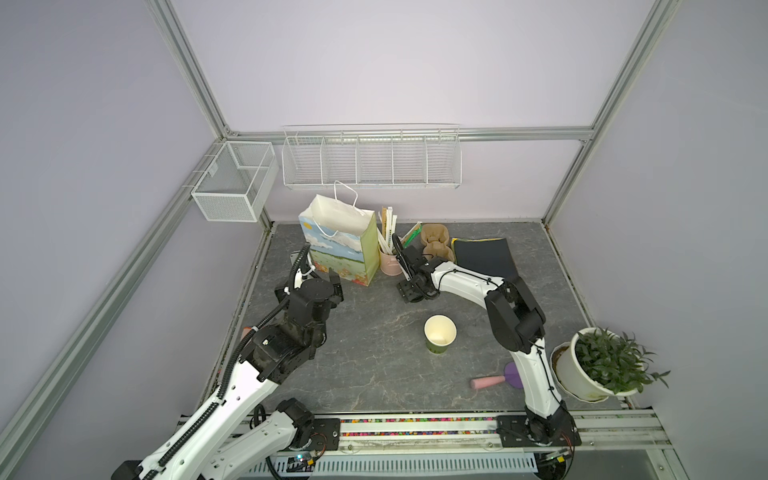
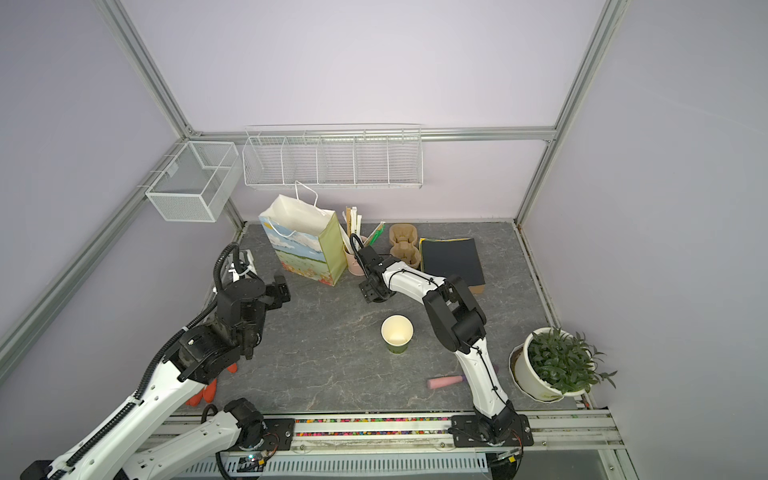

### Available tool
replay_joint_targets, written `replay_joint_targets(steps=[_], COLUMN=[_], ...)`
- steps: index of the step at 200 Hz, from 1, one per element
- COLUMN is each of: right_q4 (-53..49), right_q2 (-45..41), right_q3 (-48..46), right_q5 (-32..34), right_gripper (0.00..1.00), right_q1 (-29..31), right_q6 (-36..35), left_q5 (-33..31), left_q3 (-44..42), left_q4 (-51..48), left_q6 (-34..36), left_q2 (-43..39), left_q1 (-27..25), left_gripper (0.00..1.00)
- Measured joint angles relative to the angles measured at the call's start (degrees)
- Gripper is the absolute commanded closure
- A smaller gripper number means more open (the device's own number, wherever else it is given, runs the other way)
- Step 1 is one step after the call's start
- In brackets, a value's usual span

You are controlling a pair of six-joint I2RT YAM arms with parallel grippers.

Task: Pack the takeout coffee
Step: 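Grasp the black coffee lid with the right gripper and lift it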

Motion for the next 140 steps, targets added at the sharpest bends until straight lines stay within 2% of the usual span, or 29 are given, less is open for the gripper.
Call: replay_joint_targets(steps=[140], right_q4=[-0.5], right_q2=[-5.5], right_q3=[-4.4], right_q5=[-1.5], right_gripper=[0.25], right_q1=[0.2], right_q6=[0.3], left_q5=[0.0], left_q3=[0.0], left_q4=[0.0], left_q6=[0.2], left_q2=[0.1], left_q1=[0.0], left_gripper=[0.07])
